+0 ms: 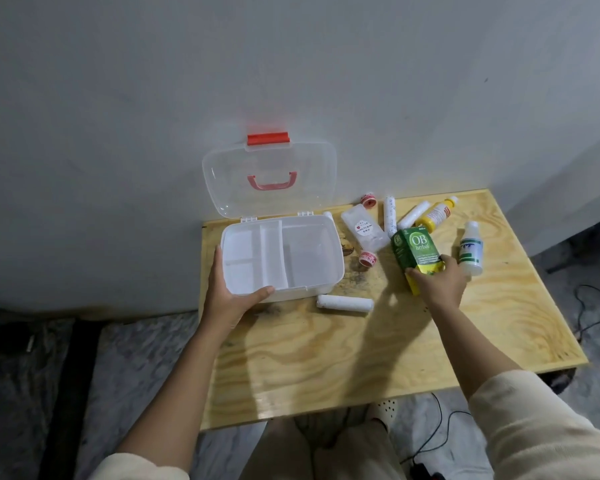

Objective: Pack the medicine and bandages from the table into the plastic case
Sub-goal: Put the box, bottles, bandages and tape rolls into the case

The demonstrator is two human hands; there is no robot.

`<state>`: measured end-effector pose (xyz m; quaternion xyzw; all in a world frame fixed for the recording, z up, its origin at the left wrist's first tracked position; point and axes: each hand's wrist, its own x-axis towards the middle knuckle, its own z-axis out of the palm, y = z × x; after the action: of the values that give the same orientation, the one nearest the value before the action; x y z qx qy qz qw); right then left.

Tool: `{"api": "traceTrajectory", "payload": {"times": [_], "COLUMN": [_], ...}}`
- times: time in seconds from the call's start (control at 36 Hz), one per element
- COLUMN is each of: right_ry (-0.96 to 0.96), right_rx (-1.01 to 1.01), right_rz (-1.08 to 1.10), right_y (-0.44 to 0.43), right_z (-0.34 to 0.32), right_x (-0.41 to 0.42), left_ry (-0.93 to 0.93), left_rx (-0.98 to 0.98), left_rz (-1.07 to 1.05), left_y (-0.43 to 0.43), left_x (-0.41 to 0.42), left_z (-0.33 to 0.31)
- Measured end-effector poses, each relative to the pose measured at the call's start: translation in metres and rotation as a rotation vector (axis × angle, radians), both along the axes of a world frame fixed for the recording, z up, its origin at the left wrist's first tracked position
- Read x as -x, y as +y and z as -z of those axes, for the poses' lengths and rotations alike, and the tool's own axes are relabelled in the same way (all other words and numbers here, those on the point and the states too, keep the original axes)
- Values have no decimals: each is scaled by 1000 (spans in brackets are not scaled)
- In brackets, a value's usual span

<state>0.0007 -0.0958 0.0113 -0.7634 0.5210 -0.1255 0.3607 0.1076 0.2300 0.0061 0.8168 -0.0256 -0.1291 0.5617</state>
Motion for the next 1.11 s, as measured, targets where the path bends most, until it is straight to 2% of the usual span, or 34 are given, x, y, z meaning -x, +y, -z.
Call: {"api": "traceTrajectory", "payload": {"times": [0.11,0.22,0.33,0.42,0.56,0.75,0.94,1.11], "right_ry": [-215,-304,-186,-64,72,259,297,298], "right_rx": [11,63,155,247,462,601,586,469], "right_rz": [-86,-366,-701,-867,-951,-1046,-1137,-1215], "right_y": [17,36,49,60,74,89,102,117], "right_z": [-16,-35,-51,-63,-75,-84,-72,-61], "right_x": [-1,-9,-24,-38,-59,-84,-105,-116], "left_ry": [14,13,-40,-70,-2,34,3,-44], "left_rx": [8,-11,-92,-173,-280,-361,-336,-304], "left_rz": [8,31,64,105,193,290,282,270], "left_y": [1,2,3,4,6,-1,-1,0], "left_x": [0,-2,-6,-12,-22,-29,-30,-30], "left_z": [-2,-5,-12,-15,-22,-31,-29,-28]}}
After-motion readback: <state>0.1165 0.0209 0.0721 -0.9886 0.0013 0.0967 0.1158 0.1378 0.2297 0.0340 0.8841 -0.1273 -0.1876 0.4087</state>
